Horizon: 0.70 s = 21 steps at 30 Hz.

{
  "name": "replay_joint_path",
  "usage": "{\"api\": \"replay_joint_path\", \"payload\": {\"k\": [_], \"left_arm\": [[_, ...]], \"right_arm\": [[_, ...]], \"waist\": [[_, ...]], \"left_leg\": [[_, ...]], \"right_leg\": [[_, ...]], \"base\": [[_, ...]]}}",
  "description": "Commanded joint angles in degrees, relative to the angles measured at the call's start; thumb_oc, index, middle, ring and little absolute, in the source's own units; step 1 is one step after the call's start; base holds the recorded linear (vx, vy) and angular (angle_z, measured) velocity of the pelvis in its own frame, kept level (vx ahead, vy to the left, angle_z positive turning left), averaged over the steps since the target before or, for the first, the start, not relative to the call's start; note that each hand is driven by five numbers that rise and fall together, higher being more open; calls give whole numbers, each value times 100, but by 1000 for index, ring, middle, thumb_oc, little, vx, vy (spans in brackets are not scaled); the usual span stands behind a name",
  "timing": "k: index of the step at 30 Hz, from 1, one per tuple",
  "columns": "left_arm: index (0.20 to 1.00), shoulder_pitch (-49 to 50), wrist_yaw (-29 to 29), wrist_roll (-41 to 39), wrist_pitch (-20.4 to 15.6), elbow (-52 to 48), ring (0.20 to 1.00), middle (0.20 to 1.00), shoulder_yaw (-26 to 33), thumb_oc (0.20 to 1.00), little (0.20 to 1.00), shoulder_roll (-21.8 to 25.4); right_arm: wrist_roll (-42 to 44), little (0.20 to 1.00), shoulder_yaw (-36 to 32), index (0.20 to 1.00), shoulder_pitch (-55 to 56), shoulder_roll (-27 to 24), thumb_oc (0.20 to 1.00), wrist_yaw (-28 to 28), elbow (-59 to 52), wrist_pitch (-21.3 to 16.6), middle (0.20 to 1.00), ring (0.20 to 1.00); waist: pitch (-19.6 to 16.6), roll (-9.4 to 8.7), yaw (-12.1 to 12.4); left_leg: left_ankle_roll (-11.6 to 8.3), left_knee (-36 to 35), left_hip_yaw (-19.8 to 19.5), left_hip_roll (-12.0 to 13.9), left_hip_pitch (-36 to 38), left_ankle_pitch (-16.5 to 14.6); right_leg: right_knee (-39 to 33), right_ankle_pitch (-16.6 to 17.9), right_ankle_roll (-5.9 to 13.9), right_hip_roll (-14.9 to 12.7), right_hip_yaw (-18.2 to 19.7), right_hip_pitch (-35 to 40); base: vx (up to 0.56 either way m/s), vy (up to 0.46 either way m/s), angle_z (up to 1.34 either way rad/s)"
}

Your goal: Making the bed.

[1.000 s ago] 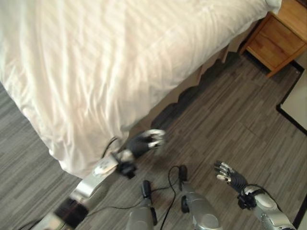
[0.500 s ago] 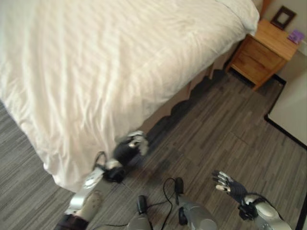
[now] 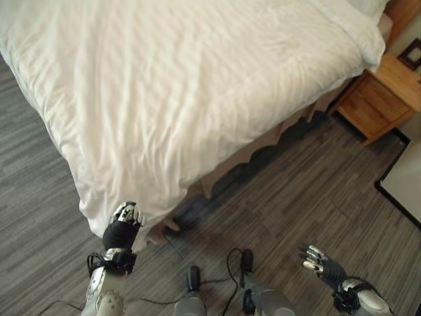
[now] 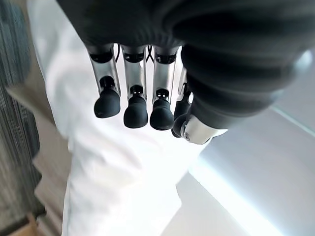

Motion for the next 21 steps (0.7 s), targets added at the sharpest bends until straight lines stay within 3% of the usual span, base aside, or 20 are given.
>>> {"api": "replay_joint_path", "payload": {"k": [1,3,8,15,21], "left_arm": [[200,-590,107,300,-389,-25,200,200,131,200,200,336],[200,-816,238,333,-509,-54,200,200,265,200,200,549],[200,-1162,402,201,-734,-90,200,200,713,200,200,933],[200,-1628,522,62,-891,35,200,200,881,200,200,1446],[200,-1862,559,-56,-968,221,200,200,870,200,200,1443]], "right_arm": [[-61,1000,-104,1000,-439,-152,1000,-61,-200,-182,1000,1000],[11,1000,-88,1000,-540,-112,1000,-128,-209,-205,1000,1000],[69,1000,-61,1000,-668,-104,1000,-196,-201,-263,1000,1000],[140,1000,31,1000,-888,-126,1000,-259,-174,-333,1000,1000],[214,1000,70,1000,-1042,-147,1000,-337,-244,-390,1000,1000]], "waist": [[431,-32,80],[533,-168,101],[694,-298,147],[871,-320,158],[1025,-345,136]], "left_leg": [[11,-79,-196,-2,-267,559],[-12,-63,-245,21,-390,600],[-47,-47,-296,64,-563,630],[-71,-20,-333,91,-698,654],[-81,48,-376,120,-865,655]], "right_leg": [[393,-710,440,-91,-12,546],[377,-660,444,-60,-57,472],[368,-636,448,-42,-117,377],[391,-631,455,-31,-182,294],[464,-632,459,-33,-210,153]], "base": [[-42,-40,6],[-25,-38,12],[-6,-6,8],[5,2,6],[-9,1,4]]}}
